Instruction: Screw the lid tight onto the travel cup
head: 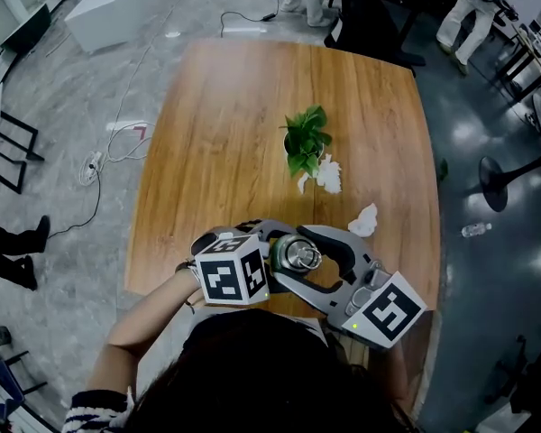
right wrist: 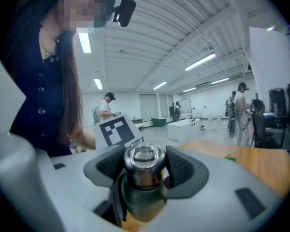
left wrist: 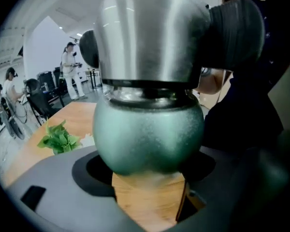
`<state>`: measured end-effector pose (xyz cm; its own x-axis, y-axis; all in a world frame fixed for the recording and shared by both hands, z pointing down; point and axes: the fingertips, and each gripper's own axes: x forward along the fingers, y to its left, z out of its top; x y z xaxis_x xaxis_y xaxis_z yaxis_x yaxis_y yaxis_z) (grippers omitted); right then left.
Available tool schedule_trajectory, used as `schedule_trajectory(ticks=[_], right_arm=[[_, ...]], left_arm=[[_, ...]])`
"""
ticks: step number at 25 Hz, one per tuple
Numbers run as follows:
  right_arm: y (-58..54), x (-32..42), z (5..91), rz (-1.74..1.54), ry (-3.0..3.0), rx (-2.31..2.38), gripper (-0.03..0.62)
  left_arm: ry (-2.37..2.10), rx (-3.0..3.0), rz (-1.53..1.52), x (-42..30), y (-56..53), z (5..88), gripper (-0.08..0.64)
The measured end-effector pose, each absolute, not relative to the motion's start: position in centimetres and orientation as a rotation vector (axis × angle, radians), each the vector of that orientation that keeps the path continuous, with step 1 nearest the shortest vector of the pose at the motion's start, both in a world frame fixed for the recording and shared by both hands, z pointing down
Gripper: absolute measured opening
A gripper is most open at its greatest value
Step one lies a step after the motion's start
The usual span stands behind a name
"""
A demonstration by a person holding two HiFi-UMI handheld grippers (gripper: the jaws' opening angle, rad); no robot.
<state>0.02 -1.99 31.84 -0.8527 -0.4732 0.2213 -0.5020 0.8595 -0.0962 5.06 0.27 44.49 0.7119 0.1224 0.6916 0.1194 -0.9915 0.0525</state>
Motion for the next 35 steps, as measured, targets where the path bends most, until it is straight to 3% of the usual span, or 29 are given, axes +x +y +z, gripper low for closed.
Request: schedule_trajectory(ticks=[6, 14, 23, 31, 35], right_arm=[[-3.4, 0.6, 31.8, 0.251, -2.772, 0.993, 0.273], [-0.2, -0.7, 31.2, 0.282, -2.858, 0.566, 0.278], [-2.9, 0.2, 31.4, 0.22, -2.805, 0.943, 0.275], [-0.6, -0.7, 30.8, 0.252, -2.858, 0.598, 0.277], [-2.0, -0.4, 31.0, 0.173, -2.826, 0.778, 0.276]], left_arm=[[-0.107, 2.885, 1.22, 4.9, -2.3, 44.6, 0.388], [0.538, 2.936, 1.121, 4.5, 2.6, 43.3, 0.388], [0.044, 2.893, 1.156, 5.1, -1.1, 43.8, 0.388], [0.519, 2.903, 1.081, 4.5, 2.5, 43.1, 0.388], [0.34, 2.897, 1.096, 5.1, 1.1, 43.5, 0.388]])
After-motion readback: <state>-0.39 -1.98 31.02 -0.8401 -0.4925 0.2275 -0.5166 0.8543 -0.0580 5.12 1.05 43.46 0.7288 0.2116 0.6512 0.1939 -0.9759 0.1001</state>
